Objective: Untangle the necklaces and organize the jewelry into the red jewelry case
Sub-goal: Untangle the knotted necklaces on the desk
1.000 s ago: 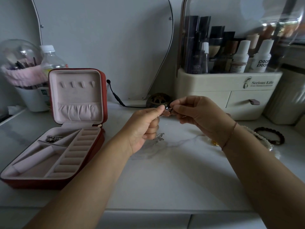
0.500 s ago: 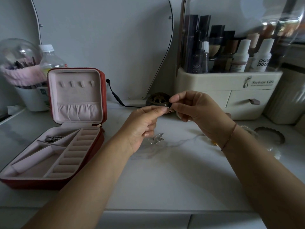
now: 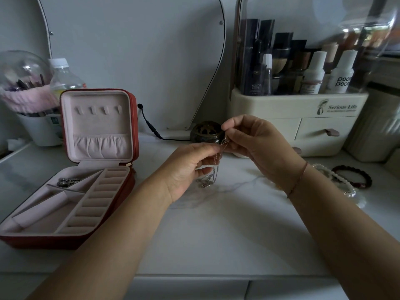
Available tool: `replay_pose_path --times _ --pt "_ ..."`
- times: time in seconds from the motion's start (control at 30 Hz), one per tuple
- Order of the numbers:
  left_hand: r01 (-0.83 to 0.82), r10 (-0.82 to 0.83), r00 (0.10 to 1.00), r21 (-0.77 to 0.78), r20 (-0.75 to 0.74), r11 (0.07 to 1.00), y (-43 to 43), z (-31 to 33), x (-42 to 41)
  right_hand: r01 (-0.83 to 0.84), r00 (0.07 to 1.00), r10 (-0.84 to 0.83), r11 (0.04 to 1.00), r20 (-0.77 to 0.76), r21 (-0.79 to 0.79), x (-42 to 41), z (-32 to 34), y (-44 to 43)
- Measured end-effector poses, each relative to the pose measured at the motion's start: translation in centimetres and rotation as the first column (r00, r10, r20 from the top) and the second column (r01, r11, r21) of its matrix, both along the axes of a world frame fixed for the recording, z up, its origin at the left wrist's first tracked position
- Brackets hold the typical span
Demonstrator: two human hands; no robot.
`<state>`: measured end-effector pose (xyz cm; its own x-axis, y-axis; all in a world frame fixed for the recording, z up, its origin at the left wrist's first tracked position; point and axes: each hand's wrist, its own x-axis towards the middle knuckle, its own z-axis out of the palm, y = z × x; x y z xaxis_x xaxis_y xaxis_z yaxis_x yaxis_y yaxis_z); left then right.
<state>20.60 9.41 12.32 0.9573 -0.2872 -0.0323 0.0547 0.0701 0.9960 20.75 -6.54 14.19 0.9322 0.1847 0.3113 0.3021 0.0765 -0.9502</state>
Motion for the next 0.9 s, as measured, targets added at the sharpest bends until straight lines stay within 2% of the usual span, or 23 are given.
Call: replay_pose_path --times 0.13,0.23,0.33,0.5,0.6,0.73,0.9 --pt "-0.041 0.043 0.999 -0.049 0.027 0.998 0.08 -0.08 0.10 0.116 0.990 -0.103 0.985 0.098 -0.130 0.00 0.06 0.01" --pt "-0.011 0.012 0.998 -0.007 0.068 1.000 0.08 -0.05 -0.06 0.150 0.979 -0.115 0.965 0.166 -0.217 -0.28 0.05 0.09" --pt "0.011 -0.019 0.993 0.065 0.118 0.998 -0.09 -0.11 -0.39 0.128 0.980 -0.088 0.966 0.179 -0.225 -0.55 0.15 0.19" --pt "-0.072 0.067 0.989 0.038 0.135 0.997 -0.01 -0.22 -0.13 0.117 0.984 -0.075 0.957 0.163 -0.265 -0.33 0.13 0.10" --pt "-0.047 0.040 0.991 0.048 0.126 0.998 0.12 -0.28 -0.02 0.101 0.987 -0.065 0.961 0.145 -0.258 -0.40 0.21 0.07" --pt "0.042 -0.059 0.991 0.137 0.120 0.990 -0.08 -0.21 -0.45 0.085 0.989 -0.055 0.971 0.140 -0.224 -0.68 0.29 0.23" --pt "-0.003 -0.010 0.994 0.123 0.112 0.992 0.00 -0.14 -0.35 0.112 0.984 -0.070 0.958 0.165 -0.265 -0.65 0.23 0.22"
